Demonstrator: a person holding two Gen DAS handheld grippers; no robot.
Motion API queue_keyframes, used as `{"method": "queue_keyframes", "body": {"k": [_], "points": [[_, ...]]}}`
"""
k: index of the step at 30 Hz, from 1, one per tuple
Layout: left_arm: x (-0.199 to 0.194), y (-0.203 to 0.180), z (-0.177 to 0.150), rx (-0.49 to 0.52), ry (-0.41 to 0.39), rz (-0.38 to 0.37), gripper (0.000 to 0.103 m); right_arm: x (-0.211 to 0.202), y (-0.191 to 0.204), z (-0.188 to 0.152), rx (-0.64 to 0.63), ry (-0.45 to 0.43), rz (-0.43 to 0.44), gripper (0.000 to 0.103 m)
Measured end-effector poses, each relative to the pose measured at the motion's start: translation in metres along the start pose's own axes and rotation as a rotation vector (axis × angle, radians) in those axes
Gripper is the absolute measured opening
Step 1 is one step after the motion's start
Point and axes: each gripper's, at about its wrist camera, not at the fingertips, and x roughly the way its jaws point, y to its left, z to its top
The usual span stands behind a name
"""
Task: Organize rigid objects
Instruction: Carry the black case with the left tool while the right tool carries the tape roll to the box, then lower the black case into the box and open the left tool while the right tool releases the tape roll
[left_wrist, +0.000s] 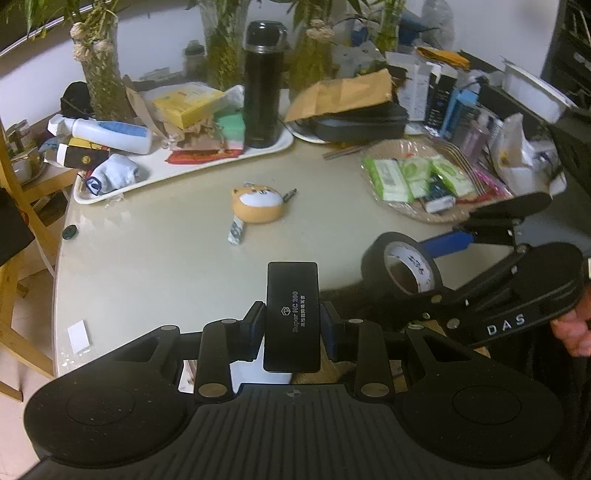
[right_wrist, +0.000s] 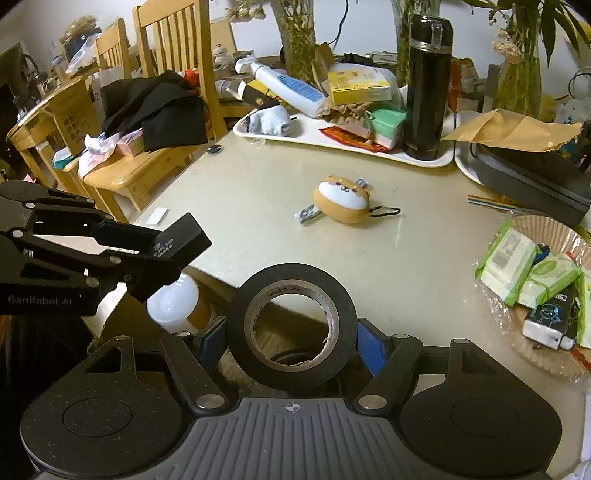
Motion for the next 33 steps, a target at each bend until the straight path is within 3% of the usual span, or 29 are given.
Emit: {"method": "queue_keyframes", "body": {"k": [10,14,19,27,33], "points": [[0.004,-0.013,-0.018,0.072,0.073,-0.036,0.031,-0.002,0.010,-0.010,-0.014,0.018,-0.001,0.075],[0.008,-0.018,-0.022,0.110,0.082,0.015,0.032,-0.002,0.012,-0.014,-0.019,0.027,-0.005,0.075],[-0.001,-0.014,-0.029,0.062,0.060,0.020,0.052,-0.002,0.010,-0.017,-0.006,0.029,-0.023,0.075],[-0.017,-0.009,-0.040,0.021,0.018,0.025,0.052,-0.009,-0.006,-0.015,0.085,-0.019,-0.057,0.075],[-0.025,-0.003,-0.045,-0.015,0.001,0.021,0.052,-0.005,0.002,-0.014,0.050,0.002,-0.037,0.075]]}}
